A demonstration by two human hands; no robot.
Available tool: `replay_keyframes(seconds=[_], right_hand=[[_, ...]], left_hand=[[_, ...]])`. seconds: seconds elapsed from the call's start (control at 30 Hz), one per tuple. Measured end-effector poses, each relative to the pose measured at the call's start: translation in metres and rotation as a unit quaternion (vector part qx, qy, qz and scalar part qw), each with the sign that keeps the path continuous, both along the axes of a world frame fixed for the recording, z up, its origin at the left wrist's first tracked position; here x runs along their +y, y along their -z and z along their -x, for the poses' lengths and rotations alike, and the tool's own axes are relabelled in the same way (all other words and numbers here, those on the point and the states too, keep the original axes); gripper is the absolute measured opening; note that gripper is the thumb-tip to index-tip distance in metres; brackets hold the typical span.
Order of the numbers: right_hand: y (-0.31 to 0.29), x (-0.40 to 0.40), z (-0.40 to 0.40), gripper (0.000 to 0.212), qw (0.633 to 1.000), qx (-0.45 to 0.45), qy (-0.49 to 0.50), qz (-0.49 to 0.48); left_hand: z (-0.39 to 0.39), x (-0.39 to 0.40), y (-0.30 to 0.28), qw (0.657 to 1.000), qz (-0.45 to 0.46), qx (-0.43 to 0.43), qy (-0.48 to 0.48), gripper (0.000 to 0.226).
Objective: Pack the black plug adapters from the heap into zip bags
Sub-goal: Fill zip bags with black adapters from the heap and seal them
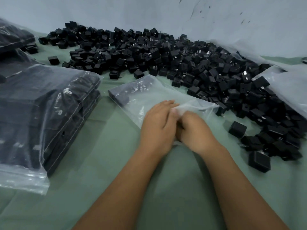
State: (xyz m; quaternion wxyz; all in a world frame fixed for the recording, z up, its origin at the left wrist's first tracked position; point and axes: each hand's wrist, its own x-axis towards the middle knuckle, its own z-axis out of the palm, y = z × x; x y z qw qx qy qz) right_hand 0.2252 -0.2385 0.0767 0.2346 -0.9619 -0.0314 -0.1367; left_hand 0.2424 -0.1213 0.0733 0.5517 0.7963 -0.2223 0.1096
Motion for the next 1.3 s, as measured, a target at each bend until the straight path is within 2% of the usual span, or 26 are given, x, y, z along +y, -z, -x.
replay_keyframes(seconds=[0.1, 0.17, 0.2, 0.23, 0.27, 0.33, 0.4, 0.47, 0.57, 0.63, 0.7, 0.73, 0.8, 0.9, 1.0, 1.1, 1.2, 1.3], right_hand=[[-0.001, -0.013, 0.024, 0.019, 0.976, -0.163, 0.14, -0.033], [-0.005, -0.02, 0.033, 0.018, 0.931, -0.268, 0.246, -0.032], [-0.007, -0.025, 0.035, 0.016, 0.91, -0.287, 0.3, -0.016], [-0.007, -0.031, 0.037, 0.018, 0.896, -0.27, 0.353, 0.009], [-0.006, -0.038, 0.039, 0.025, 0.89, -0.213, 0.4, 0.04], [-0.002, -0.048, 0.044, 0.037, 0.886, -0.056, 0.451, 0.09], [0.005, -0.053, 0.045, 0.039, 0.889, 0.021, 0.439, 0.13], [0.007, -0.054, 0.044, 0.04, 0.904, -0.004, 0.417, 0.1], [0.002, -0.047, 0.041, 0.045, 0.915, -0.154, 0.371, -0.027], [-0.005, -0.039, 0.041, 0.04, 0.914, -0.291, 0.269, -0.087], [-0.005, -0.03, 0.043, 0.031, 0.911, -0.358, 0.171, -0.113], [-0.004, -0.024, 0.044, 0.028, 0.92, -0.346, 0.138, -0.118], [0.0, -0.013, 0.04, 0.027, 0.959, -0.25, 0.093, -0.098], [0.01, -0.008, 0.029, 0.034, 0.994, -0.108, 0.035, -0.006], [0.012, -0.01, 0.027, 0.034, 0.99, -0.132, 0.038, -0.023], [0.006, -0.011, 0.034, 0.016, 0.975, -0.193, 0.085, -0.072], [0.002, -0.01, 0.038, 0.015, 0.983, -0.147, 0.066, -0.088], [0.002, -0.005, 0.037, 0.013, 0.995, -0.079, 0.043, -0.034]], left_hand=[[-0.004, 0.002, 0.005, 0.998, -0.023, 0.066, -0.007, 0.04], [-0.006, 0.004, 0.009, 0.993, -0.017, 0.116, -0.006, 0.034], [-0.007, 0.005, 0.01, 0.991, -0.008, 0.132, -0.005, 0.032], [-0.007, 0.006, 0.01, 0.99, -0.002, 0.143, -0.006, 0.031], [-0.007, 0.007, 0.01, 0.989, 0.0, 0.15, -0.009, 0.03], [-0.008, 0.007, 0.01, 0.988, -0.002, 0.153, -0.013, 0.026], [-0.009, 0.006, 0.012, 0.99, -0.006, 0.143, -0.011, 0.02], [-0.008, 0.006, 0.011, 0.991, -0.012, 0.133, -0.004, 0.018], [-0.007, 0.006, 0.01, 0.989, 0.003, 0.146, -0.007, 0.021], [-0.006, 0.006, 0.01, 0.986, 0.028, 0.166, -0.02, 0.027], [-0.005, 0.006, 0.009, 0.984, 0.041, 0.169, -0.032, 0.03], [-0.004, 0.006, 0.008, 0.985, 0.042, 0.166, -0.033, 0.031], [-0.004, 0.006, 0.007, 0.985, 0.045, 0.164, -0.035, 0.033], [-0.006, 0.006, 0.007, 0.986, 0.064, 0.149, -0.043, 0.033], [-0.004, 0.006, 0.006, 0.991, 0.067, 0.107, -0.049, 0.034], [-0.003, 0.006, 0.006, 0.994, 0.064, 0.066, -0.055, 0.041], [-0.003, 0.005, 0.006, 0.997, 0.052, 0.036, -0.054, 0.045], [-0.001, 0.005, 0.005, 0.999, 0.032, -0.005, -0.038, 0.045]])
